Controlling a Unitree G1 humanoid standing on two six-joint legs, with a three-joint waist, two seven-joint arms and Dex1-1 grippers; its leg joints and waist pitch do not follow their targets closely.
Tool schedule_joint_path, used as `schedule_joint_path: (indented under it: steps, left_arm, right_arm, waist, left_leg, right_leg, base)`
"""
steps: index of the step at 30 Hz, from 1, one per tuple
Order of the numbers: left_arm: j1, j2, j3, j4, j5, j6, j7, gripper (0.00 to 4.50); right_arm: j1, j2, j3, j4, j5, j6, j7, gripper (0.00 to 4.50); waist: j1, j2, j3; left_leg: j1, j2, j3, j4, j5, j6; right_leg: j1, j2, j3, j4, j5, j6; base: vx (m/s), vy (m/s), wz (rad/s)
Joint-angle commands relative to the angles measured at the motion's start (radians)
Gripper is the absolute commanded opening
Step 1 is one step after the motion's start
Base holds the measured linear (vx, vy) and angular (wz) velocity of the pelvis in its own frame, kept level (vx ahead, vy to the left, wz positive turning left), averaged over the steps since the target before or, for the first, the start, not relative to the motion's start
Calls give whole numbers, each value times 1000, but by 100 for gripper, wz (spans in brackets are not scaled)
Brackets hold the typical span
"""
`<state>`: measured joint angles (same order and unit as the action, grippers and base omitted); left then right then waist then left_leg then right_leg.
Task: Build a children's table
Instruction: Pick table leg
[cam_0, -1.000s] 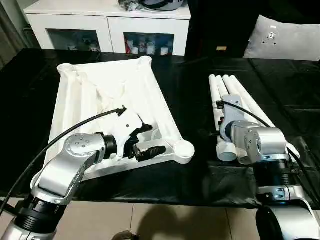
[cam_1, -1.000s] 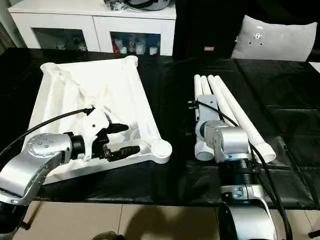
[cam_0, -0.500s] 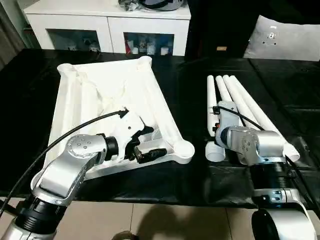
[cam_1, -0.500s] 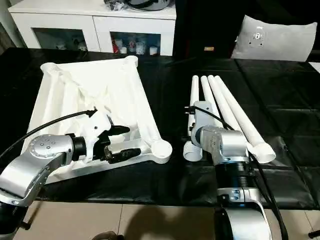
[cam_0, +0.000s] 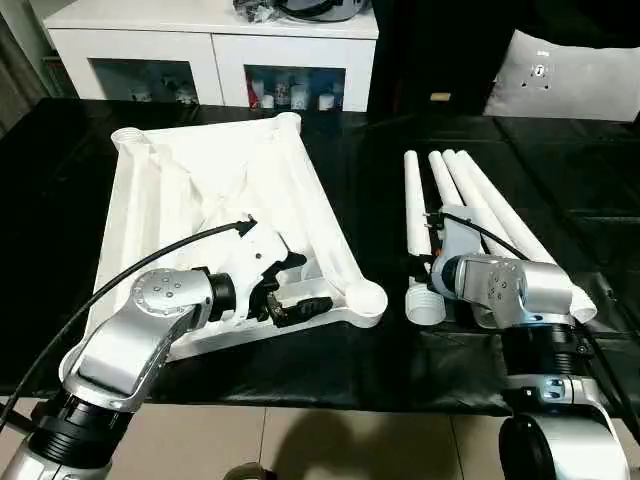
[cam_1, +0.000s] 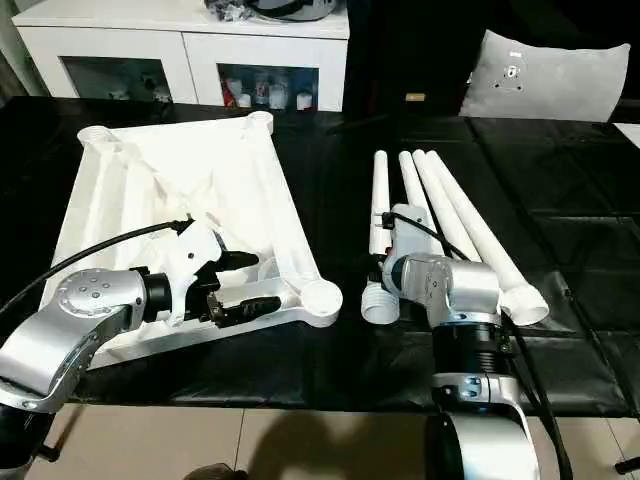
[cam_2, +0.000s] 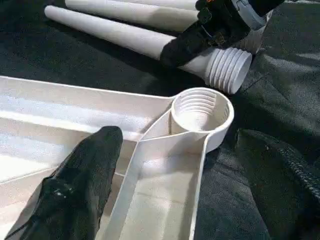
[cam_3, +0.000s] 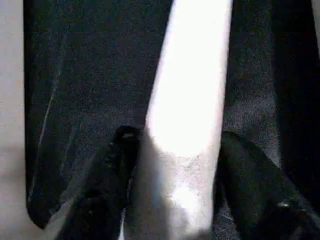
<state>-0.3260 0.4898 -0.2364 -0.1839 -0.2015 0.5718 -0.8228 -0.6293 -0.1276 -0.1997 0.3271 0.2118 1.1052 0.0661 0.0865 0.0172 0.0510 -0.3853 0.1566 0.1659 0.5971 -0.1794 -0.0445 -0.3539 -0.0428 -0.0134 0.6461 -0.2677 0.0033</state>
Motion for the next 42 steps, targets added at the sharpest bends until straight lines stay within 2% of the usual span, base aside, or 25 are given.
schedule_joint_path:
  steps: [1,7,14,16,18,19,20,23,24,25,28,30,32,33,34,35,36,37,39,40,42]
  left_arm:
    - [-2,3,-9,-22,6,-3,7,409]
    - [-14,-3,-6,-10,11,-17,12,409]
    - [-21,-9,-3,-6,11,-20,18,409]
    - [-22,-11,-2,-5,12,-24,22,409]
    - [-21,-13,-2,-5,13,-27,25,409]
    - [-21,-15,-1,-4,14,-31,29,409]
    - [-22,-21,3,-1,13,-34,36,409]
    - [-25,-25,6,3,13,-37,41,409]
    - [-28,-31,10,6,11,-33,47,409]
    - [-32,-37,16,10,9,-23,58,409]
    - [-60,-77,42,41,10,-26,116,409]
    - [-74,-99,58,60,8,-38,141,409]
    - [-115,-152,108,99,-20,-33,193,409]
    - [-117,-154,111,100,-23,-31,195,435]
    - [-138,-178,140,112,-56,-10,209,441]
    - [-138,-178,140,112,-56,-10,209,441]
    - [-169,-220,185,116,-112,16,230,445]
    - [-179,-235,201,116,-130,25,239,448]
    - [-192,-253,221,118,-154,37,250,450]
    - [-222,-292,267,128,-208,63,271,450]
    - [-264,-339,323,147,-274,96,298,450]
  right_arm:
    - [5,11,-16,28,14,17,-13,228]
    - [-1,15,-52,35,19,8,-26,199]
    - [-7,23,-70,42,22,-17,-40,191]
    - [11,34,-76,20,26,-97,-36,190]
    - [24,30,-58,5,24,-155,-13,190]
    - [35,27,-41,-3,12,-205,-2,190]
    - [54,20,-7,-19,-12,-291,18,190]
    - [50,24,-19,-34,-7,-261,1,189]
    - [41,34,-49,-44,16,-233,-6,189]
    - [35,40,-69,-56,35,-219,-3,189]
    - [39,37,-79,-94,91,-307,92,188]
    - [46,34,-79,-102,116,-337,123,188]
    - [57,27,-78,-126,146,-398,191,188]
    - [58,27,-78,-129,147,-402,195,188]
    - [68,30,-85,-153,161,-456,238,188]
    - [68,30,-85,-153,161,-456,238,188]
    - [78,29,-98,-190,209,-476,320,188]
    - [81,27,-99,-201,224,-480,349,188]
    - [85,24,-100,-213,248,-480,381,188]
    - [86,18,-108,-222,283,-488,421,188]
    - [86,6,-116,-223,321,-494,468,188]
  waist:
    - [-3,4,-60]
    - [-3,6,-59]
    - [-3,6,-59]
    - [-3,5,-59]
    - [-3,4,-60]
    - [-2,6,-61]
    - [-1,5,-63]
    - [-3,3,-67]
    - [-2,6,-70]
    - [-2,4,-70]
    - [1,3,-73]
    - [1,3,-72]
    - [0,2,-73]
    - [1,2,-73]
    - [2,0,-73]
    - [4,1,-73]
    - [2,-1,-72]
    - [8,1,-74]
    - [6,-2,-73]
    - [7,1,-71]
    - [6,-2,-71]
  left_leg:
    - [28,62,-20,-74,-106,-86]
    - [29,63,-21,-75,-114,-93]
    - [30,64,-21,-77,-129,-97]
    - [29,64,-20,-76,-127,-97]
    - [27,63,-20,-74,-115,-91]
    - [27,64,-20,-74,-112,-89]
    - [26,64,-19,-71,-96,-81]
    - [22,60,-19,-67,-49,-64]
    - [20,59,-19,-63,-23,-53]
    - [19,58,-17,-61,-11,-44]
    - [18,61,-17,-57,-22,-27]
    - [16,61,-17,-57,-7,-12]
    - [15,61,-17,-55,-12,-4]
    - [16,63,-17,-54,-13,-2]
    - [13,62,-17,-53,-19,6]
    - [14,64,-17,-54,-21,9]
    - [14,62,-16,-53,-20,18]
    - [16,66,-17,-51,-19,27]
    - [13,63,-16,-51,-19,38]
    - [12,65,-18,-52,-26,43]
    - [14,64,-15,-50,-41,44]
  right_leg:
    - [20,-87,40,-71,82,-163]
    - [19,-86,40,-71,79,-162]
    - [17,-88,41,-73,51,-161]
    - [16,-90,41,-72,60,-159]
    - [19,-89,40,-71,77,-158]
    - [18,-91,41,-71,85,-157]
    - [20,-89,40,-69,115,-159]
    - [25,-84,40,-63,177,-160]
    - [23,-82,39,-59,219,-161]
    - [24,-80,39,-57,251,-161]
    - [26,-83,38,-55,276,-169]
    - [26,-82,36,-53,299,-172]
    - [27,-84,36,-54,300,-185]
    - [27,-85,35,-53,299,-190]
    - [28,-87,35,-53,289,-200]
    - [27,-89,36,-54,287,-203]
    - [28,-85,35,-53,285,-209]
    - [27,-89,35,-53,287,-218]
    - [29,-88,34,-54,281,-227]
    - [27,-89,32,-55,255,-237]
    - [28,-90,33,-59,235,-251]
  base:
    - [0,0,0]
    - [0,0,0]
    - [0,0,0]
    - [0,0,0]
    - [0,0,0]
    - [0,0,0]
    - [0,0,0]
    - [0,0,0]
    - [0,0,0]
    - [0,0,0]
    - [0,0,0]
    - [0,0,0]
    - [0,0,0]
    - [0,0,0]
    - [0,0,0]
    - [0,0,0]
    - [0,0,0]
    - [0,0,0]
    - [0,0,0]
    - [0,0,0]
    - [0,0,0]
